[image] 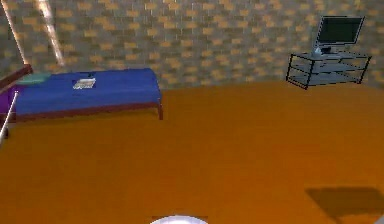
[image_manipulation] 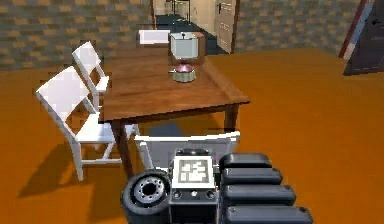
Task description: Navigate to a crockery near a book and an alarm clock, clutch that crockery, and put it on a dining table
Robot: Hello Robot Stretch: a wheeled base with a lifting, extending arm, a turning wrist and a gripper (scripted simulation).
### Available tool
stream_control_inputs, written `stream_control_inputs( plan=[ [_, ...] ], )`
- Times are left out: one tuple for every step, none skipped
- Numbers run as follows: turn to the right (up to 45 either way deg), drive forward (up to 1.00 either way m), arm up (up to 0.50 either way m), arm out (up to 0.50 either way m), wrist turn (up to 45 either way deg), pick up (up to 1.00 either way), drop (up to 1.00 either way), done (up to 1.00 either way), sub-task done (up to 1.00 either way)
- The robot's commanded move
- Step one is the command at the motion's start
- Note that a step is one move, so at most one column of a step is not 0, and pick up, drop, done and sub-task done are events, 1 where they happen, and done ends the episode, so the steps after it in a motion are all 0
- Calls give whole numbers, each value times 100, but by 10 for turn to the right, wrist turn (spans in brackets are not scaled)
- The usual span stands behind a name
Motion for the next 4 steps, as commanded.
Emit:
stream_control_inputs(
  plan=[
    [240, 0, 0, 0, 0, 0, 0, 0, 0],
    [0, 100, 0, 0, 0, 0, 0, 0, 0],
    [30, 0, 0, 0, 0, 0, 0, 0, 0],
    [0, 55, 0, 0, 0, 0, 0, 0, 0]
  ],
)
